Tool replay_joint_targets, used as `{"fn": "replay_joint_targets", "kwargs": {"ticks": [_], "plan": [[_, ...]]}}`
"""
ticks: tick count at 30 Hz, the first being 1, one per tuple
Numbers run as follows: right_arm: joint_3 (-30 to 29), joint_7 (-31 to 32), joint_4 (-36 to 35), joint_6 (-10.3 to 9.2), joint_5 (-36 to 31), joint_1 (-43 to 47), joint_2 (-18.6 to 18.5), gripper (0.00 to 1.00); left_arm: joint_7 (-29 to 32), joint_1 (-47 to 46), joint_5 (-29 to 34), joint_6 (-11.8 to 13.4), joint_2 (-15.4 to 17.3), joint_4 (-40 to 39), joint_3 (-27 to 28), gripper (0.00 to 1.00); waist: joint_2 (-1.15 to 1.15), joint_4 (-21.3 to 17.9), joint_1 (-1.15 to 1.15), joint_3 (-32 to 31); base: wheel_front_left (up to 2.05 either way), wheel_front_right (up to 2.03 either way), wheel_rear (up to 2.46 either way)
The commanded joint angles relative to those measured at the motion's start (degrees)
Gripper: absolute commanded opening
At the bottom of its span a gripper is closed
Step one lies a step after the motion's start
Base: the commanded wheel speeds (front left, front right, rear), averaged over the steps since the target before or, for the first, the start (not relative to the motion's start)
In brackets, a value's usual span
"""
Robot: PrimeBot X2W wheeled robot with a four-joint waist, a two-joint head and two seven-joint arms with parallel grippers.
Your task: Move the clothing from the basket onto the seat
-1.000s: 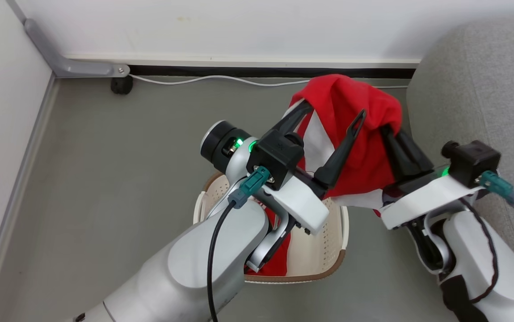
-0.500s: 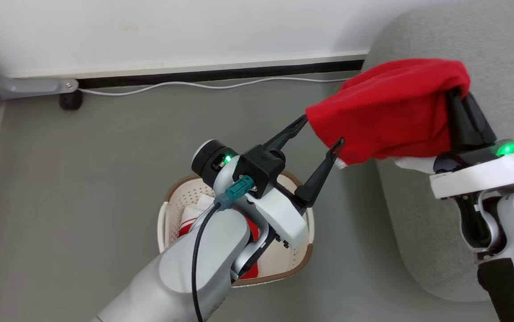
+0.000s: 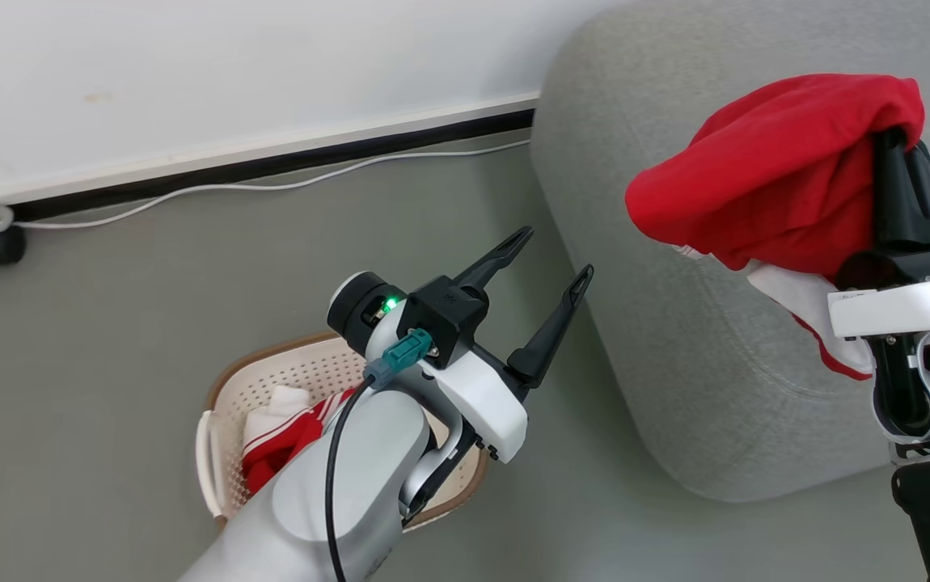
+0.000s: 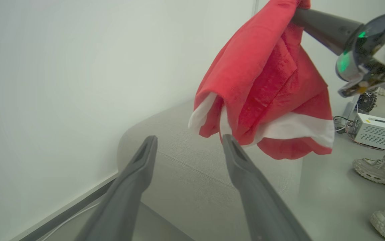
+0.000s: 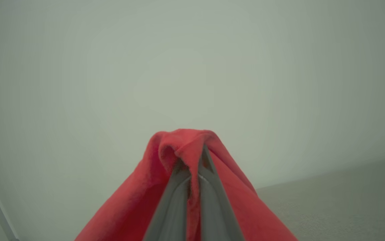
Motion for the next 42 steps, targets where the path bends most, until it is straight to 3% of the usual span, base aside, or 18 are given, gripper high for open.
{"fn": "replay_joint_targets", "kwargs": {"ticks": [1, 12, 19, 30, 42], "plan": [[0.21, -0.35, -1.84, 0.4, 0.78, 0.06, -0.43, 0.0, -0.29, -0.31, 0.69, -0.48, 0.3, -1.11, 2.1, 1.0, 0.0, -2.1, 0.0, -0.13, 0.0, 0.0, 0.0], [-0.95, -0.35, -2.95, 0.4, 2.44, 0.46, -0.5, 0.0, -0.29, 1.95, 2.66, -1.27, 0.3, -0.65, 5.56, 1.0, 0.0, -11.58, 0.0, -0.1, 0.0, 0.0, 0.0], [-2.51, -0.35, -3.18, 0.4, 3.31, 1.14, -0.55, 0.0, -0.29, 2.43, 3.58, -1.72, 0.3, -0.55, 6.86, 1.0, 0.0, -15.38, 0.0, 0.42, 0.0, 0.0, 0.0], [-5.75, -0.35, -4.71, 0.4, 4.89, 0.84, -2.6, 0.0, -0.29, 1.45, 4.35, -1.56, 0.3, -1.17, 5.83, 1.0, 0.0, -16.22, 0.0, 2.38, 0.0, 0.0, 0.0], [-14.26, -0.35, -2.69, 0.4, 5.86, -6.12, -9.09, 0.0, -0.29, -2.71, 4.87, 1.09, 0.3, -3.08, 0.81, 1.0, 0.0, -13.6, 0.0, 10.15, 0.0, 0.0, 0.0]]}}
